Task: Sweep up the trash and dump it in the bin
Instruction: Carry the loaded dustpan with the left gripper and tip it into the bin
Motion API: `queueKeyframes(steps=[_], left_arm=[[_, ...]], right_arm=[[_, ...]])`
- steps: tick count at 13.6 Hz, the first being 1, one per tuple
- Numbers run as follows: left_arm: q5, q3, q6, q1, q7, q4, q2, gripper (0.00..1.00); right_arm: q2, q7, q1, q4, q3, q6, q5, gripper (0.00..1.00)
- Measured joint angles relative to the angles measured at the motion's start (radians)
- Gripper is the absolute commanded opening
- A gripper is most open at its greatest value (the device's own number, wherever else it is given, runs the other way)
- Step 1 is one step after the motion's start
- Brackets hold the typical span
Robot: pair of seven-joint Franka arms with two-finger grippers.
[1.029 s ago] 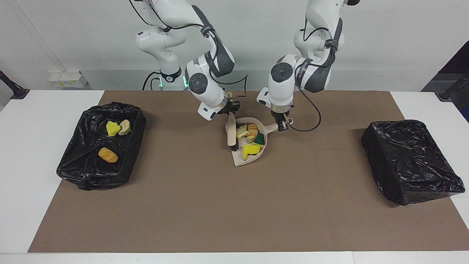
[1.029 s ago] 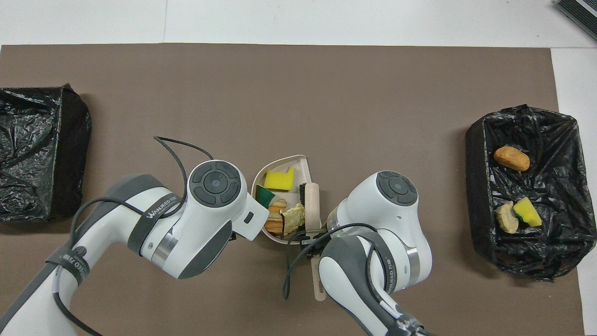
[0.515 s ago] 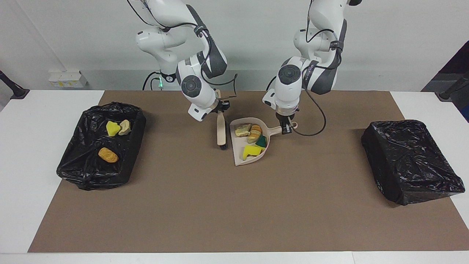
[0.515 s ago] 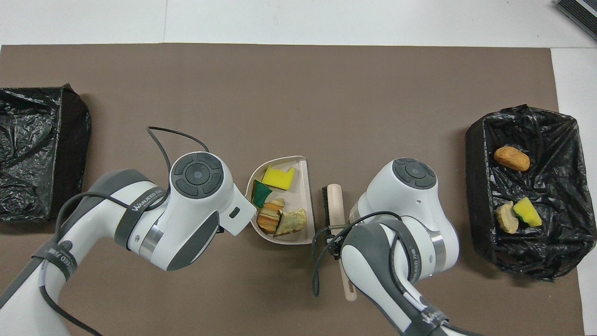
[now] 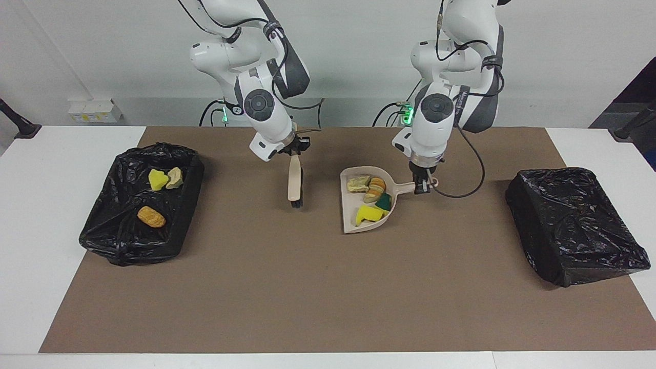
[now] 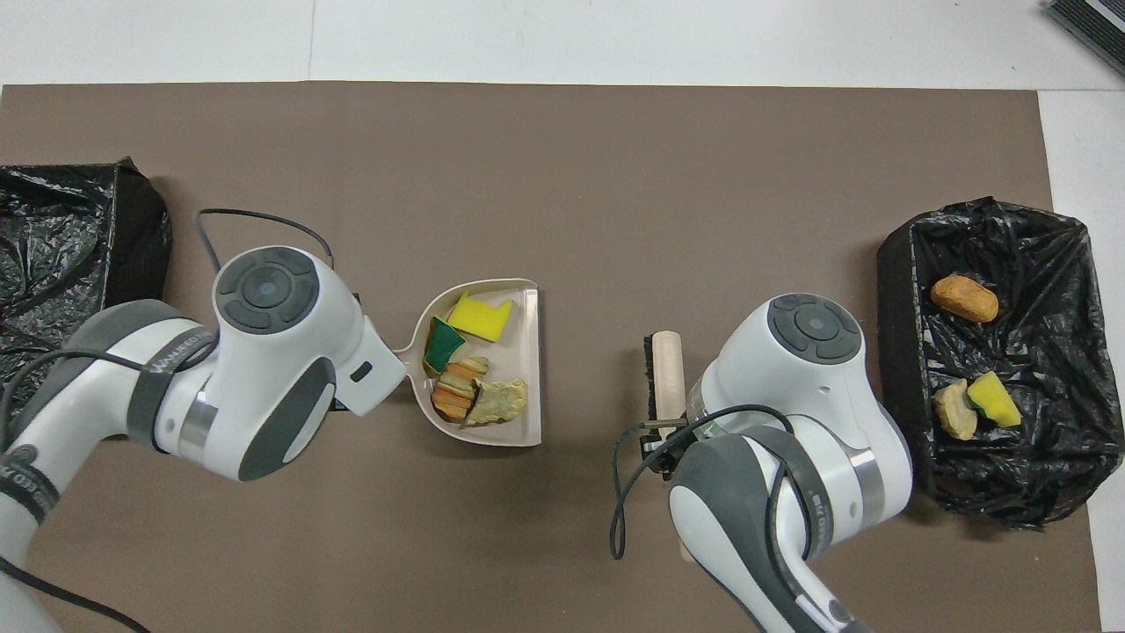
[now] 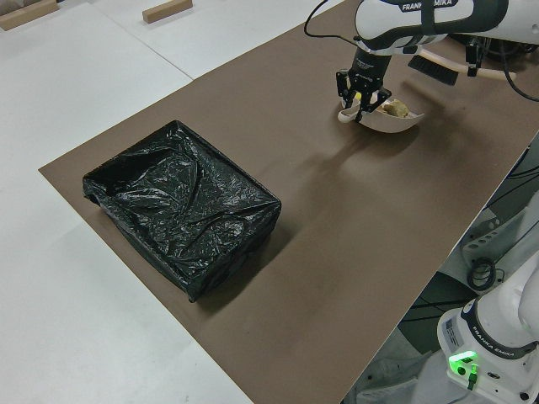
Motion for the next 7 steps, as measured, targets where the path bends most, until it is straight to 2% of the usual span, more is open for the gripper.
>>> queueKeyframes(steps=[3,7], left_arm=[[-0.051,0.111,0.003,0.003,0.134,0.024,-0.017,0.00],[-0.114,0.280,0.006,0.010,0.318,0.080,-0.022,0.00]], right_arm=[[-0.024,0.095,0.072,0.000,0.011,-0.001,-0.030,0.00],[-0.028,0.238,0.222,-0.004,0.019,0.035,-0.029,0.00]])
